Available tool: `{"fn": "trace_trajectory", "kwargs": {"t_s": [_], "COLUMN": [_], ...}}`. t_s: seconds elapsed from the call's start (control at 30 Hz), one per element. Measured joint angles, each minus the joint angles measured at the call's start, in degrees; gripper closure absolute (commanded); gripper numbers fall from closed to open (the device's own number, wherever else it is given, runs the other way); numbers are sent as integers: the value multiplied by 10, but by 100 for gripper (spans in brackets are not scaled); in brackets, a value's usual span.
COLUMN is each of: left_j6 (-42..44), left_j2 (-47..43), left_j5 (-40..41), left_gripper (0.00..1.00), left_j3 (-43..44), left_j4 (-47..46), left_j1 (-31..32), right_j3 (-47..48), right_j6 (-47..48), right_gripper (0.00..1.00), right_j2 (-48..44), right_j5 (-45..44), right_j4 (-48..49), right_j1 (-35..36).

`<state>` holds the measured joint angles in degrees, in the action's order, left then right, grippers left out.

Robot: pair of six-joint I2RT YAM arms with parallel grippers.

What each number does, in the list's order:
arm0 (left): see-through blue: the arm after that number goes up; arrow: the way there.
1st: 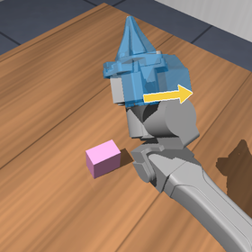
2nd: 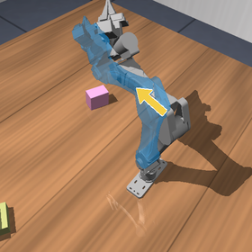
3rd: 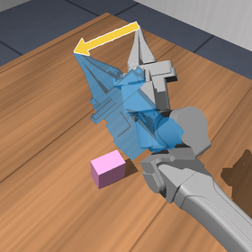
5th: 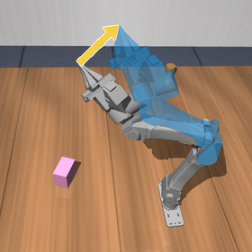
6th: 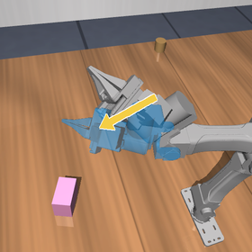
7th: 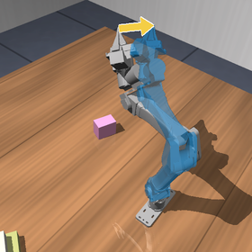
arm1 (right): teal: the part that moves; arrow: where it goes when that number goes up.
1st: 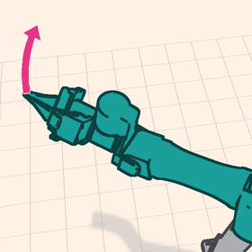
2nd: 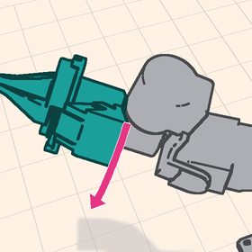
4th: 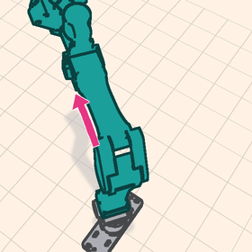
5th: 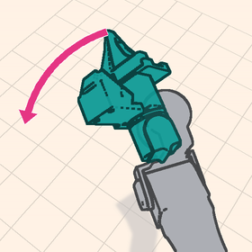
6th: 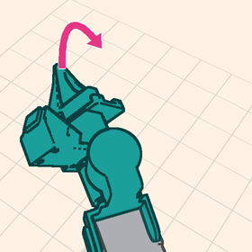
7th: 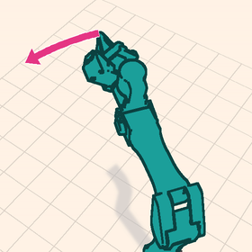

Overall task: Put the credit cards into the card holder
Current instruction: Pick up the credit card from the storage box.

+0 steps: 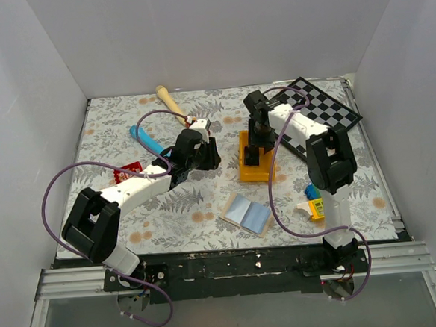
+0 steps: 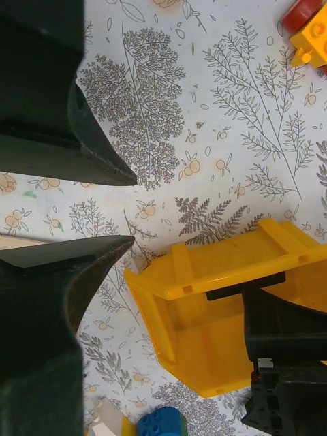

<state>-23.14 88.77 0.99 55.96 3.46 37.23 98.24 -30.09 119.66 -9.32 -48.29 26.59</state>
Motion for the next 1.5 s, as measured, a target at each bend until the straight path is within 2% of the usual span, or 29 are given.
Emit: {"fn": "trace_trajectory", "kwargs": {"t_s": [1.5], "left_j6": [0], "left_j2": [0], "left_j5": [-2], "left_gripper": [69], "left_j3": [0], "left_j4": [9], "left_j1": [0], "right_j3": [-25], "right_j6": [-11], "right_gripper": [51], "right_j2": [26], "right_j5": [43], "right_j4": [63], "right_j1": [-3]}}
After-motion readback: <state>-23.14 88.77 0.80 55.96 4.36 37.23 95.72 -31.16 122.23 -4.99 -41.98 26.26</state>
